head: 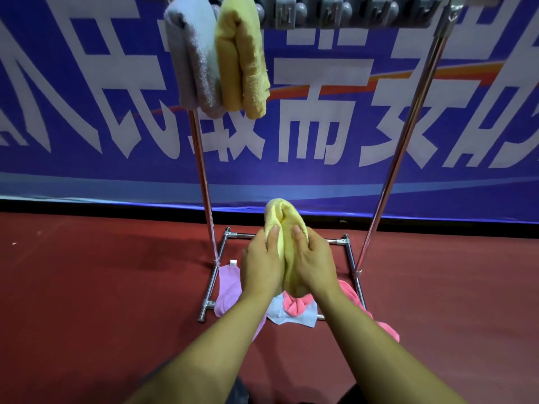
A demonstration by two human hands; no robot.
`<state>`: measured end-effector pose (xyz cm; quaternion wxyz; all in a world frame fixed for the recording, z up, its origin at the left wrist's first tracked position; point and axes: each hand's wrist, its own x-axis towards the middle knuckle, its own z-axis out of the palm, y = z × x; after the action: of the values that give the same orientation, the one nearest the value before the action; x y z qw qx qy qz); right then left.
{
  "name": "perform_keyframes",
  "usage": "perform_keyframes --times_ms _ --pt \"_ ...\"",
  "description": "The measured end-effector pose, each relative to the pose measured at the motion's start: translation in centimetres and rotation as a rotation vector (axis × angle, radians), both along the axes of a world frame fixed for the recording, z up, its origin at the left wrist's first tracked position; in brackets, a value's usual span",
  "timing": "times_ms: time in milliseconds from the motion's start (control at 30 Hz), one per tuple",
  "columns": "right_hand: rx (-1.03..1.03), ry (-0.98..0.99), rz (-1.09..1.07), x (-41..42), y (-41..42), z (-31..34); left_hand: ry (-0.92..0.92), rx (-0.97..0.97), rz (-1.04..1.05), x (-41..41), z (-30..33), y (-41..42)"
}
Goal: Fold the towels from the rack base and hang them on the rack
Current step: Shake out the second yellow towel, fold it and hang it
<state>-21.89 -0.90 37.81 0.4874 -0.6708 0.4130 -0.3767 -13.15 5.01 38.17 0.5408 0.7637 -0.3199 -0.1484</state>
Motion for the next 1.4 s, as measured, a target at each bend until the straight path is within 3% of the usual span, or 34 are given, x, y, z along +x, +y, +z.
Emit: perform_keyframes --times_ms 100,500,733,967,1133,1267,1400 --pt "-0.028 0.026 -0.036 -1.1 -0.1 3.0 -0.123 0.01 -0.008 0.8 2.4 0.7" --pt "-0.267 -0.031 -0.042 -1.0 -2.8 24.7 -0.131 -0.276 -0.02 2.2 23.4 -2.1" --pt "-0.376 -0.099 -0.025 1.3 -6.4 31.8 -0.199 -0.325 0.042 4.2 30.7 -6.3" --pt "-0.419 -0.101 -0.018 4.4 -11.1 32.4 -0.26 -0.288 0.215 5.6 32.4 -11.3" --pt "-0.401 0.001 0.022 6.2 -12.8 28.4 -0.09 -0.24 0.179 6.8 28.8 -14.3" --pt "-0.383 0.01 0.07 7.0 -14.2 25.6 0.037 -0.266 0.038 7.4 26.0 -15.3" --pt "-0.388 -0.06 0.278 7.2 -14.1 23.1 0.192 -0.379 -0.196 7.4 23.6 -15.0"
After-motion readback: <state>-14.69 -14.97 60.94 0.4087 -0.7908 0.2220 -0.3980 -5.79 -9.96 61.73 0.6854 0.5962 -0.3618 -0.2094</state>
